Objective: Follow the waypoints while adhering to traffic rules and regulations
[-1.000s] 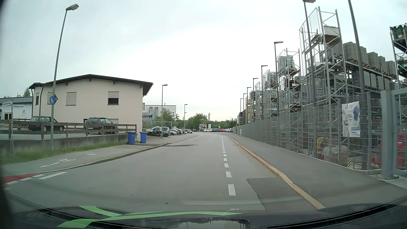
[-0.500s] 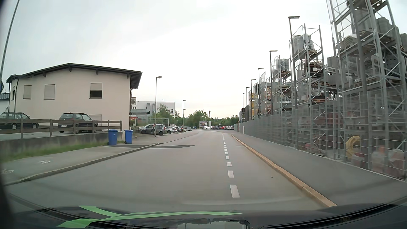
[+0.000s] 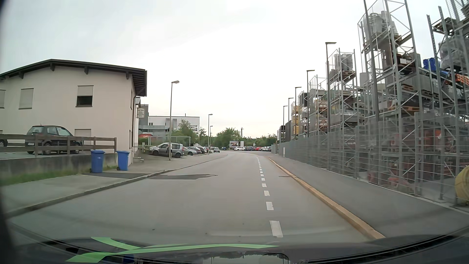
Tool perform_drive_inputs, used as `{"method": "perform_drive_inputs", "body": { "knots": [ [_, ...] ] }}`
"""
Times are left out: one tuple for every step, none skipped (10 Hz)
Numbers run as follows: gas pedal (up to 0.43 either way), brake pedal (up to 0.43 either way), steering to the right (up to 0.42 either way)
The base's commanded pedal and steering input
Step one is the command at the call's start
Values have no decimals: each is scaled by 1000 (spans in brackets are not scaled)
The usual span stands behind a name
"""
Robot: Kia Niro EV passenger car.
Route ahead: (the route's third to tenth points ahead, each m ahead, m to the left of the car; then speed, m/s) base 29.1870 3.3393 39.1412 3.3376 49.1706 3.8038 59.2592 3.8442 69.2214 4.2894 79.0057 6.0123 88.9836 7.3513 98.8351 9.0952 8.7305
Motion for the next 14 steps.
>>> {"method": "perform_drive_inputs", "body": {
  "knots": [
    [39,0,7],
    [39,0,8],
    [47,0,9],
    [47,0,10],
    [59,0,10],
    [67,0,10],
    [79,0,10],
    [79,0,9],
    [87,0,8],
    [87,0,8],
    [87,0,7],
    [87,0,6],
    [87,0,2],
    [87,0,-1]
  ]
}}
